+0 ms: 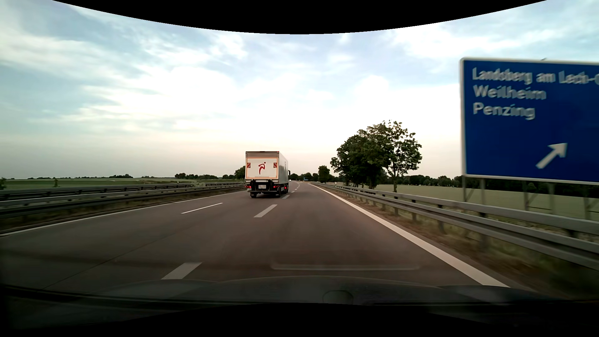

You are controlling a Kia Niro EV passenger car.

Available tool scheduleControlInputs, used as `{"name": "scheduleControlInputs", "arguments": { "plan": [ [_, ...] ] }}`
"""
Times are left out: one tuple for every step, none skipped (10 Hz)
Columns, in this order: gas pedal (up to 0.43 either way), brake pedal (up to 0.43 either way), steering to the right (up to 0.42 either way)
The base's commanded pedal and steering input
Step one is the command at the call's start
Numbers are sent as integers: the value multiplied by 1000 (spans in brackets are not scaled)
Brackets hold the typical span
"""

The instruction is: Follow the waypoints while adhering to traffic rules and regulations

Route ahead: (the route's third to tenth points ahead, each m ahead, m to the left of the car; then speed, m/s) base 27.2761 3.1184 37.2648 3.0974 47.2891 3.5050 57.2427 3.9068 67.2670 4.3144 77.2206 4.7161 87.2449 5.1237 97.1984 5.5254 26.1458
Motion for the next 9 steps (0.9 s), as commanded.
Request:
{"name": "scheduleControlInputs", "arguments": {
  "plan": [
    [169,6,-9],
    [157,6,-9],
    [157,6,-8],
    [157,6,-7],
    [150,6,-7],
    [150,6,-6],
    [150,6,-7],
    [130,6,-6],
    [110,6,-6]
  ]
}}
